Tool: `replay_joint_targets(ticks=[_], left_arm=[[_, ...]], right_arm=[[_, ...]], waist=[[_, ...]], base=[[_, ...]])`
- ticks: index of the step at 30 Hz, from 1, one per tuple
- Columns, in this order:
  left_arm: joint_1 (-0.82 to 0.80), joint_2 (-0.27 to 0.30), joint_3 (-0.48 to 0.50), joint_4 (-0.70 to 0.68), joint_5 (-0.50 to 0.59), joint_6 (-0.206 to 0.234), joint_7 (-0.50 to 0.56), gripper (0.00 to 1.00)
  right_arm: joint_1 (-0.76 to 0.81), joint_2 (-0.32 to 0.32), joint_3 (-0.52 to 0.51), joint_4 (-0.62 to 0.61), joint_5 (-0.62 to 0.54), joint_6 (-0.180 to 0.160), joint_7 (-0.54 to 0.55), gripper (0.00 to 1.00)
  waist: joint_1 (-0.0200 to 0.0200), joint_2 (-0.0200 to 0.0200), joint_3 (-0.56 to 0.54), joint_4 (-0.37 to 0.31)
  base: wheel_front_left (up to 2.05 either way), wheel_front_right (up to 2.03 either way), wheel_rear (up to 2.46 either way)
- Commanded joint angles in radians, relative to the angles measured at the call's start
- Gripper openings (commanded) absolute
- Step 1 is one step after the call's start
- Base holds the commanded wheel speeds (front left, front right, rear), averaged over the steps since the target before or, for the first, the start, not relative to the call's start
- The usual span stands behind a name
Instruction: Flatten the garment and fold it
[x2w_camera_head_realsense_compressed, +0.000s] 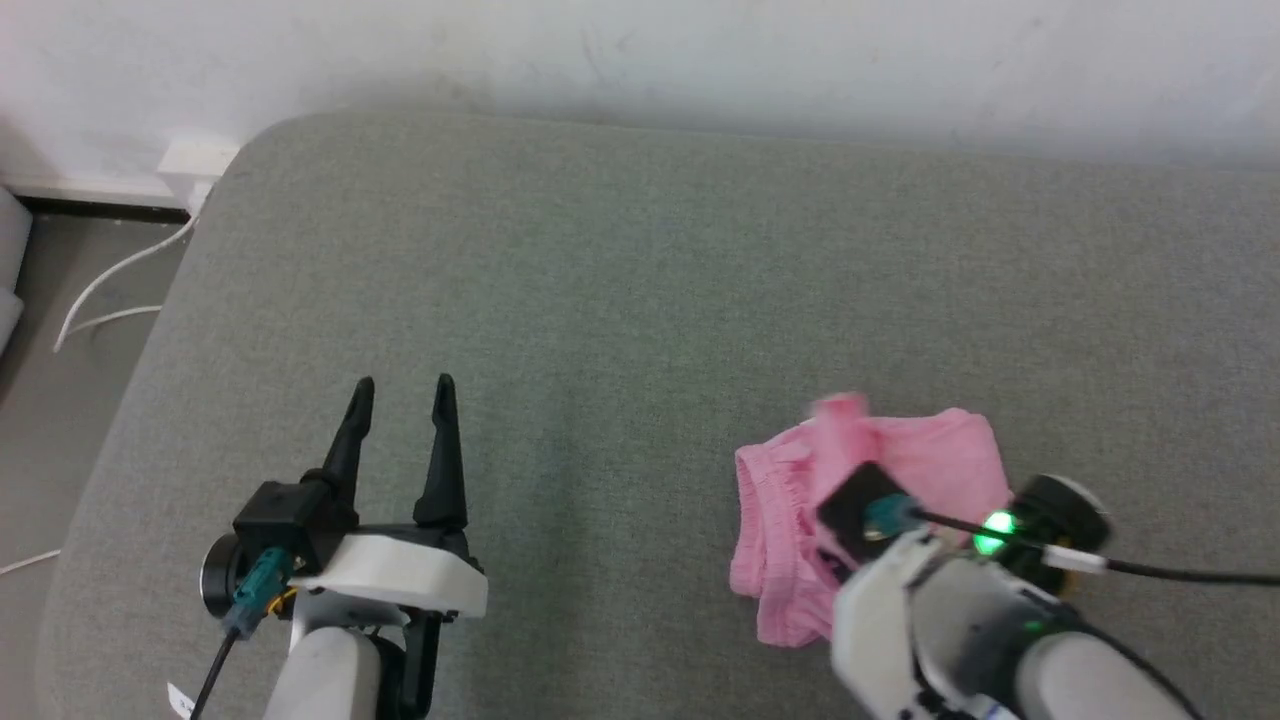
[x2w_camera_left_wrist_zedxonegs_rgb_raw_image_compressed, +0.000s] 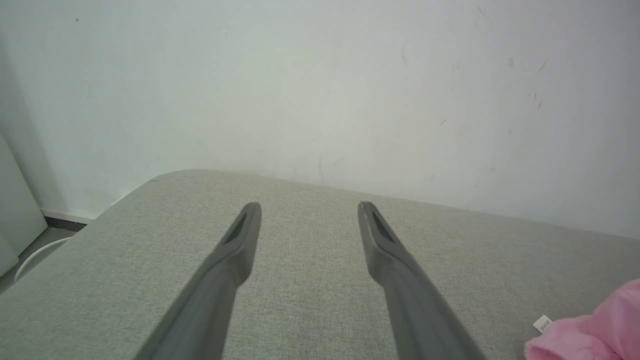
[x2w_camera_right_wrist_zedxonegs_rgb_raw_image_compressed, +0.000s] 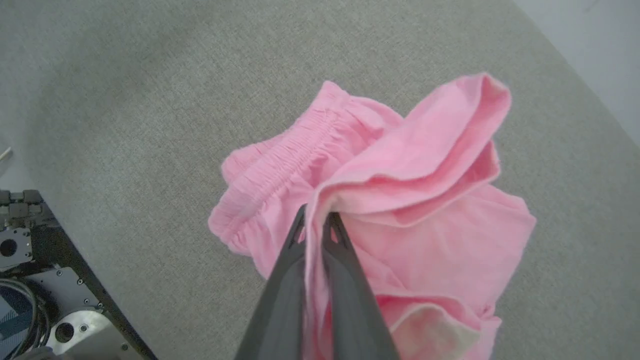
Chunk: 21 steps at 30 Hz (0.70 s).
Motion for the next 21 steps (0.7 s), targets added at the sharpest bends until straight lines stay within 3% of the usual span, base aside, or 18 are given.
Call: replay_joint_targets(ticks=[1,3,4,5,6,13,17,21], left_arm=[[-0.01,-0.002,-0.002,0.001,-0.004,-0.003,-0.005,1.0],[-0.013,-0.003,-0.008,0.001,-0.011,0.0,-0.005,1.0],[-0.013,-0.003,-0.011,0.002,-0.014,0.002,-0.005,1.0],[-0.013,-0.003,-0.015,0.002,-0.017,0.003,-0.005,1.0],[-0.013,-0.003,-0.018,0.003,-0.019,0.005,-0.005,1.0],[-0.002,-0.003,-0.025,0.006,-0.025,0.011,-0.005,1.0],[0.007,-0.003,-0.021,0.002,-0.023,0.012,-0.005,1.0],[0.014,-0.003,-0.017,-0.007,-0.02,0.011,-0.005,1.0]], right_arm=[[-0.025,0.004,0.02,0.016,0.015,-0.001,0.003,0.0],[-0.071,0.016,0.076,0.067,0.042,-0.001,-0.004,0.02],[-0.093,0.02,0.103,0.09,0.052,-0.001,-0.017,0.33],[-0.108,0.029,0.119,0.111,0.068,-0.001,-0.031,0.74],[-0.119,0.041,0.126,0.129,0.085,-0.001,-0.045,1.0],[-0.128,0.133,0.056,0.108,0.229,-0.001,-0.246,1.0],[-0.075,0.176,-0.114,0.054,0.231,-0.001,-0.406,1.0],[0.031,0.232,-0.354,0.003,0.177,-0.001,-0.536,1.0]], waist=[[0.0,-0.0001,0.004,0.003],[0.0,-0.0001,0.008,0.007],[0.0,-0.0001,0.01,0.009],[0.0,-0.0001,0.011,0.012],[0.0,-0.0001,0.011,0.014],[0.0,-0.0001,-0.001,0.016],[0.0,-0.0001,-0.017,0.007],[0.0,-0.0001,-0.028,-0.006]], base=[[0.0,0.0,0.0],[0.0,0.0,0.0],[0.0,0.0,0.0],[0.0,0.0,0.0],[0.0,0.0,0.0],[0.0,0.0,0.0],[0.0,0.0,0.0],[0.0,0.0,0.0]])
